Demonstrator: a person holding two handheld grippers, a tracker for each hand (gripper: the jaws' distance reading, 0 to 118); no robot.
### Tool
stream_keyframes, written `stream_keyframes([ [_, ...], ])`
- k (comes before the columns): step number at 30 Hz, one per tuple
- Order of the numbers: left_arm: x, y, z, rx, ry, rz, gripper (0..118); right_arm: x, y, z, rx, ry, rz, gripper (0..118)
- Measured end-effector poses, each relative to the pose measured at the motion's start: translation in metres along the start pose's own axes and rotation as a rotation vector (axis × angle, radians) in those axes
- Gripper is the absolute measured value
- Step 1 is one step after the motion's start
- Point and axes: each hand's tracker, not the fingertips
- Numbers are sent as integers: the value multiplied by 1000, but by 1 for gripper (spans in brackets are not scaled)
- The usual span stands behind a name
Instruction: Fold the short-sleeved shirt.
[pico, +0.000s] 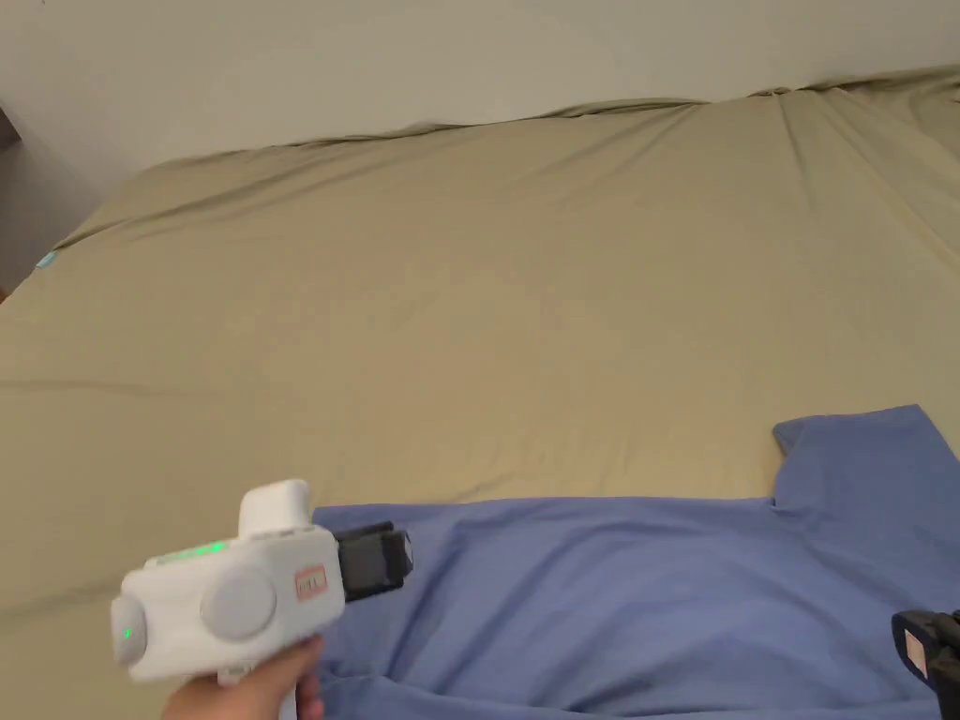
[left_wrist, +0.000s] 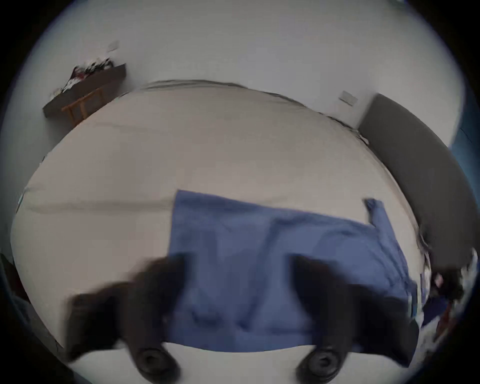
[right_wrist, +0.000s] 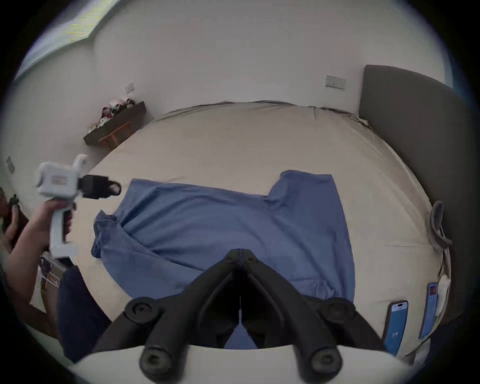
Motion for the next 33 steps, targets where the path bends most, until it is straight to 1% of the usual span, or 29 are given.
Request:
stream_keyframes([
  [2,-12,22,-37,-25,64,17,118,8,2,-1,-1,-13,-19,3],
  [4,-19,30,-65,-98,101,26,118,14,2,1,0,-25,-34,3],
  [7,-21,28,-96,-190,131,-11,118,24,-1,1,-11,-43,-61,3],
  [8,-13,25,-100,-197,166,-39,116,28,-3,0,-19,-52,-69,3],
  [10,-2,24,-92,-113,175,-118,116,34,-5,-3,-35,-67,-79,3],
  [11,4,26,-86,-94,130,-136,100,38,-6,-6,-49,-77,-84,3],
  [12,11,27,-80,-77,129,-149,74,42,-6,-10,-61,-85,-91,3],
  [13,14,29,-72,-66,146,-185,39,46,-7,-14,-74,-98,-100,3],
  [14,16,31,-67,-82,83,-195,2,52,-6,-20,-88,-113,-107,3],
  [15,18,34,-59,-62,33,-153,2,58,-4,-26,-102,-126,-113,3],
  [17,23,38,-41,-31,-33,-114,2,76,1,-38,-111,-141,-126,3],
  [18,22,43,-34,5,-12,-124,2,86,5,-43,-113,-142,-134,3],
  [20,20,50,-19,25,-29,-102,2,117,19,-59,-108,-131,-174,3],
  [21,21,55,-12,26,-32,-100,2,132,26,-68,-112,-115,-183,10],
  [22,22,56,-7,-2,-60,-80,2,145,37,-80,-134,-90,-194,42],
  [23,23,58,-2,2,-70,-82,2,157,47,-96,-178,-101,-177,111],
  [24,24,59,4,4,-81,-84,2,168,55,-116,-252,-100,-152,118],
  [25,21,64,3,6,-90,-88,2,170,58,-116,-201,-86,-144,114],
  [26,23,65,6,18,-87,-101,2,176,70,-128,-228,-92,-130,116],
  [28,26,65,9,25,-75,-118,2,177,74,-155,-327,-60,-76,116],
  [29,23,65,7,27,-63,-123,2,177,74,-168,-369,-108,-73,116],
  [30,22,65,6,18,-57,-120,2,178,74,-178,-398,-157,-88,116],
  [31,21,66,6,11,-56,-118,2,179,73,-186,-416,-187,-121,116],
  [32,18,67,5,5,-57,-114,2,197,68,-205,-440,-183,-161,116],
  [33,15,67,3,1,-54,-109,2,201,64,-214,-475,-176,-184,114],
])
